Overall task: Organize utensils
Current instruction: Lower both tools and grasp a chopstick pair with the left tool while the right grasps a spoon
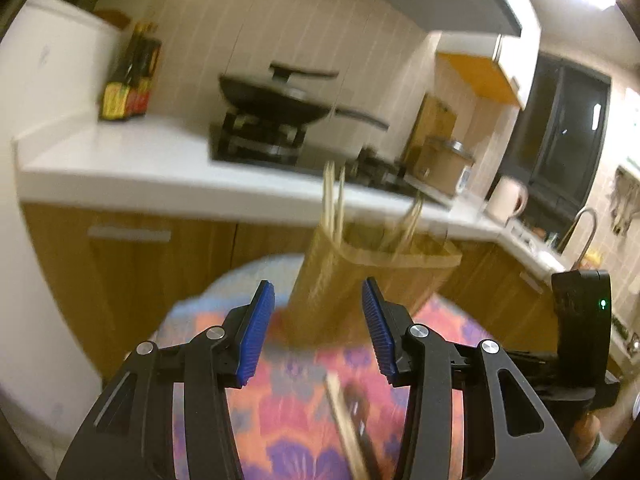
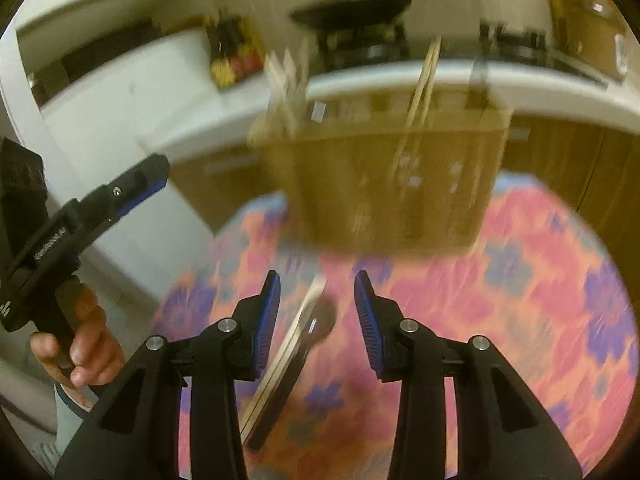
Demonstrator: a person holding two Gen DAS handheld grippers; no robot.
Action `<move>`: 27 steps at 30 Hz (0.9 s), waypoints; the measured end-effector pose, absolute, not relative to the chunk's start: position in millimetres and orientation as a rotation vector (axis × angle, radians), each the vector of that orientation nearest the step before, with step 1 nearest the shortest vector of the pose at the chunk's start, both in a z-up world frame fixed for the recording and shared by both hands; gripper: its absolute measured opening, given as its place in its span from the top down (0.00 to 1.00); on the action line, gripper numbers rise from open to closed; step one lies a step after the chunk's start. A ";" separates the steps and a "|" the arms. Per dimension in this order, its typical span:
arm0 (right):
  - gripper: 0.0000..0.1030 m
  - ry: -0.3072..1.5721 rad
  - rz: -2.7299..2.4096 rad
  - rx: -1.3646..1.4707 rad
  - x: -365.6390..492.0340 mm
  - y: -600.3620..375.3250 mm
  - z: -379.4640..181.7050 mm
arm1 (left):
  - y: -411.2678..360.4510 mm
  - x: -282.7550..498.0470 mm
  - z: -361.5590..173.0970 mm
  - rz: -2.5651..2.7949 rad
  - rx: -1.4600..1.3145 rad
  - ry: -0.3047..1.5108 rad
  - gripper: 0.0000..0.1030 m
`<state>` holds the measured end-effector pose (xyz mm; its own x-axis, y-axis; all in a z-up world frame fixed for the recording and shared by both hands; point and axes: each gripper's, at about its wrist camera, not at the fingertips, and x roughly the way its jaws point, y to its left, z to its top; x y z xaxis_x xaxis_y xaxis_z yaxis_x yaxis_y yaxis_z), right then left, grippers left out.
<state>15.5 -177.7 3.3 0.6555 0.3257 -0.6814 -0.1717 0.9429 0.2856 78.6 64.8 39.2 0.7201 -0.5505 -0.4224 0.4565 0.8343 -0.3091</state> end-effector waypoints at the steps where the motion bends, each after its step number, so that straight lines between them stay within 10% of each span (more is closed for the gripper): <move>1: 0.66 0.838 0.281 0.196 13.2 -170.9 -5.8 | 64.0 74.1 30.3 -0.550 -0.172 0.561 0.58; 27: 0.99 1.056 0.178 0.064 -3.0 -140.0 -67.1 | 24.7 68.2 -47.7 -0.593 0.010 0.945 0.64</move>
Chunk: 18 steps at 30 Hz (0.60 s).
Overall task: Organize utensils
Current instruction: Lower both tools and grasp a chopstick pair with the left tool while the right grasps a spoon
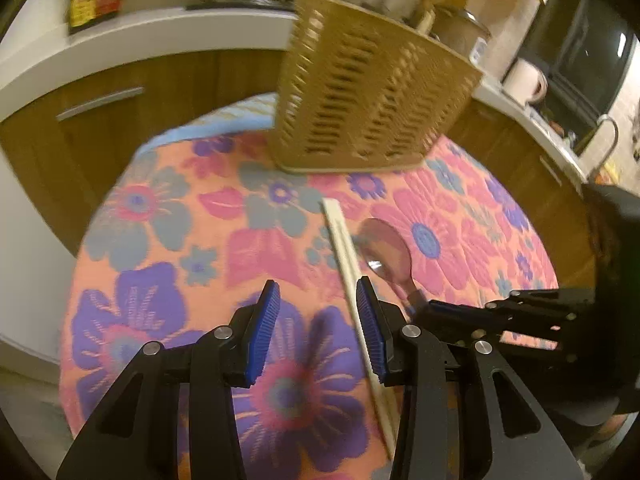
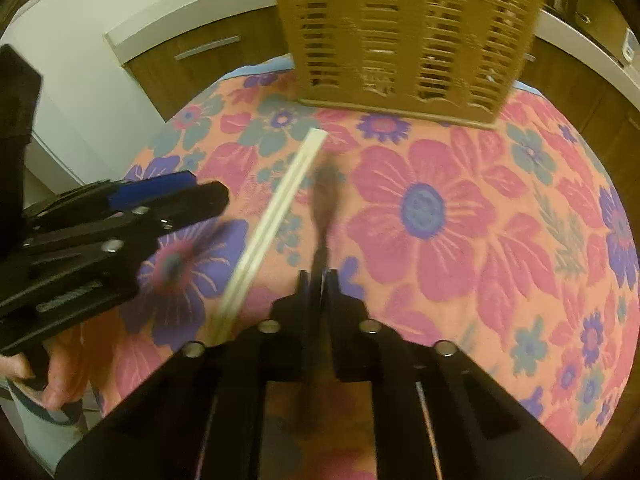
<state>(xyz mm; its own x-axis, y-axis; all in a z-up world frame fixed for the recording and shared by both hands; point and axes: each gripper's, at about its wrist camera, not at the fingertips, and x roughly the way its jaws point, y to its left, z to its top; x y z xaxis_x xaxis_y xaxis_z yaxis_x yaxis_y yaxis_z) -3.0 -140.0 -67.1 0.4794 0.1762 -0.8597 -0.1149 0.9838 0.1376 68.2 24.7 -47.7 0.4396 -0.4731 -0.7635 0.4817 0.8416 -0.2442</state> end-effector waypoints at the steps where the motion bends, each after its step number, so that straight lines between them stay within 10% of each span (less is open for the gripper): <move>1: 0.99 1.055 0.174 0.069 -4.6 -143.9 -66.4 | 16.4 67.7 -48.6 -0.598 0.034 0.958 0.63; 10: 0.99 1.083 0.205 0.100 -18.2 -178.9 -68.3 | -41.4 65.5 -62.4 -0.516 0.293 1.025 0.58; 14: 0.99 1.092 0.195 0.121 -29.9 -198.6 -68.0 | -52.7 56.9 -62.1 -0.493 0.365 1.009 0.87; 18: 0.99 1.110 0.182 0.152 -37.5 -221.8 -68.1 | -46.7 49.3 -60.0 -0.489 0.344 1.017 0.89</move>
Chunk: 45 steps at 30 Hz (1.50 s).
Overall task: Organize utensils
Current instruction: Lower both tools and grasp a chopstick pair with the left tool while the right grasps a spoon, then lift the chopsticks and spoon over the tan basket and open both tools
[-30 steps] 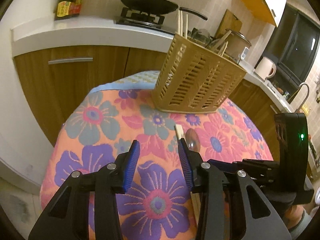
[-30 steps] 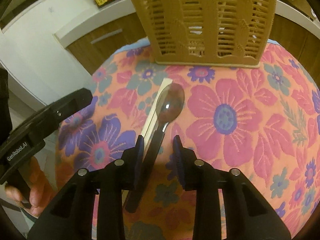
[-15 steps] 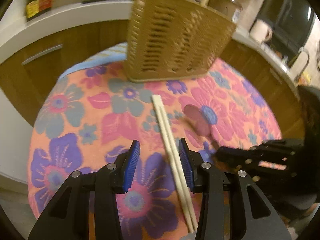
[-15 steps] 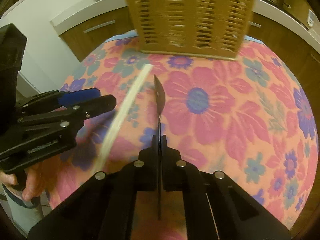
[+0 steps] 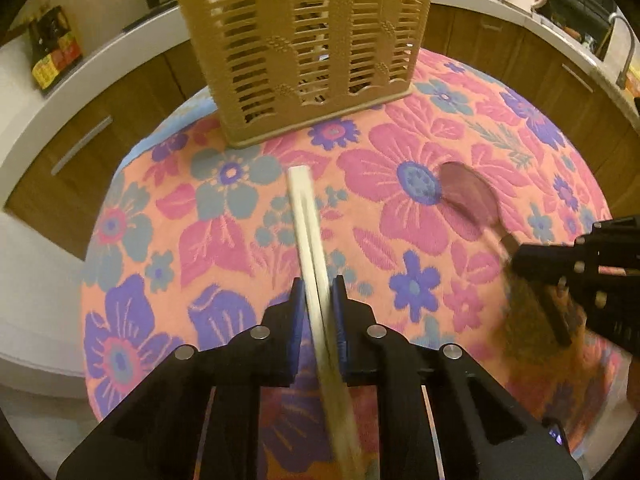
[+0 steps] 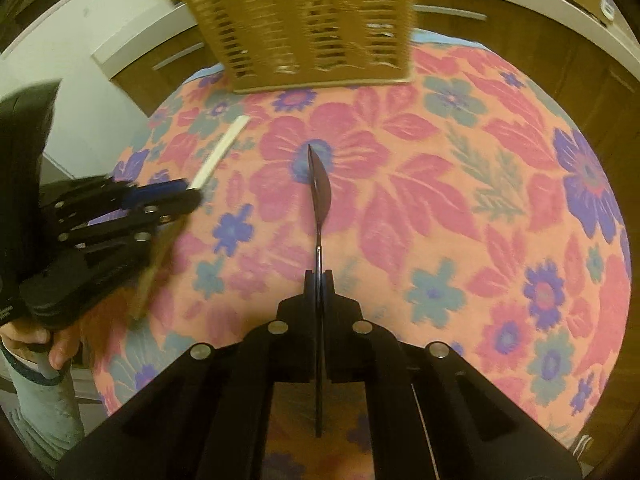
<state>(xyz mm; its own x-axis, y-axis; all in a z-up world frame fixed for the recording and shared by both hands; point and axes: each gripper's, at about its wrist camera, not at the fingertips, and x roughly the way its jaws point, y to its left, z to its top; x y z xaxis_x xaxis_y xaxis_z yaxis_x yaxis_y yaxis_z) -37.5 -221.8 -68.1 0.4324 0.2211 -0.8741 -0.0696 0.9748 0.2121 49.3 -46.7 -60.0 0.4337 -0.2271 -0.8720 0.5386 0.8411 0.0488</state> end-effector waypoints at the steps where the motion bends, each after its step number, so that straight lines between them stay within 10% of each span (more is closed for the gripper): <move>1: 0.99 1.117 0.187 0.155 -39.0 -226.4 -68.6 | -40.0 48.3 -58.9 -0.487 0.333 1.014 0.90; 8: 0.95 1.150 0.211 0.148 -46.5 -241.0 -69.0 | -16.2 42.0 -54.9 -0.475 0.296 1.029 0.89; 16: 0.55 1.168 0.185 0.112 -22.8 -226.7 -68.4 | -20.0 38.1 -56.9 -0.475 0.346 1.021 0.80; 20: 0.55 1.176 0.156 0.080 -15.4 -221.7 -69.8 | -22.2 42.4 -54.3 -0.467 0.356 1.020 0.71; 26: 0.91 1.175 0.128 -0.058 -10.2 -195.7 -72.9 | -33.1 43.5 -60.0 -0.457 0.405 1.033 0.80; 45: 0.98 0.902 0.337 0.067 -42.8 -199.0 11.8 | -5.9 13.0 61.1 -0.705 0.062 0.655 0.90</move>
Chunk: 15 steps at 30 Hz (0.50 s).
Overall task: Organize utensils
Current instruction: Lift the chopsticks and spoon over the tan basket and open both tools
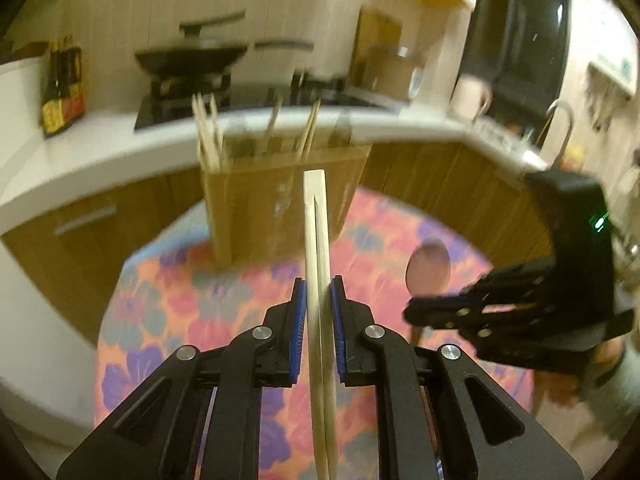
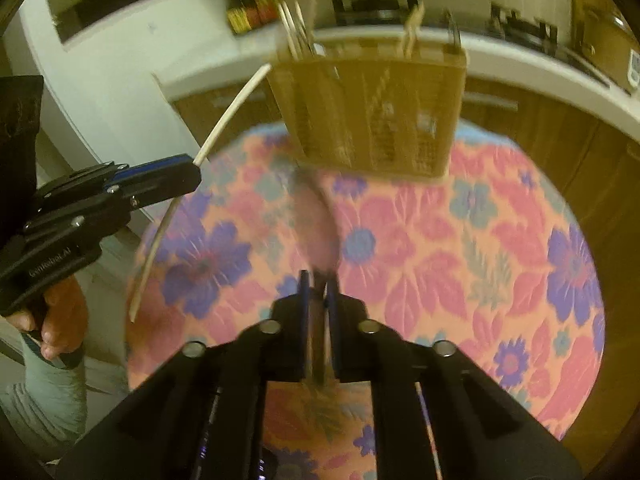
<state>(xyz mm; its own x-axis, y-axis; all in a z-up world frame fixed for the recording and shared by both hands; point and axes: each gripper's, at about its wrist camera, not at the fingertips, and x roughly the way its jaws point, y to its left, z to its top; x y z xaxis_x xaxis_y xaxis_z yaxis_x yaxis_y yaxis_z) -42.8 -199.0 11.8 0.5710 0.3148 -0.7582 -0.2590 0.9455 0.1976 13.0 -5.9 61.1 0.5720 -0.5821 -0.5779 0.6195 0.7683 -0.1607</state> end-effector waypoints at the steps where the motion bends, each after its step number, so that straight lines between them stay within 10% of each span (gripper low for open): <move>1: 0.98 0.879 0.346 0.075 -42.7 -199.9 20.1 | -6.8 13.4 66.8 -0.707 0.051 0.636 0.90; 15: 0.99 0.767 0.393 0.137 -49.0 -212.3 53.1 | 16.4 22.4 99.3 -0.675 -0.084 0.515 0.90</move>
<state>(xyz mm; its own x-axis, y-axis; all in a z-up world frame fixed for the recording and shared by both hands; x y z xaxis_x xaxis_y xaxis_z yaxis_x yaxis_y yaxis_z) -49.0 -212.3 53.1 0.6519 0.3941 -0.6479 -0.2957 0.9188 0.2613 22.4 16.4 99.3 0.6610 -0.6165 -0.4277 0.5759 0.7823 -0.2376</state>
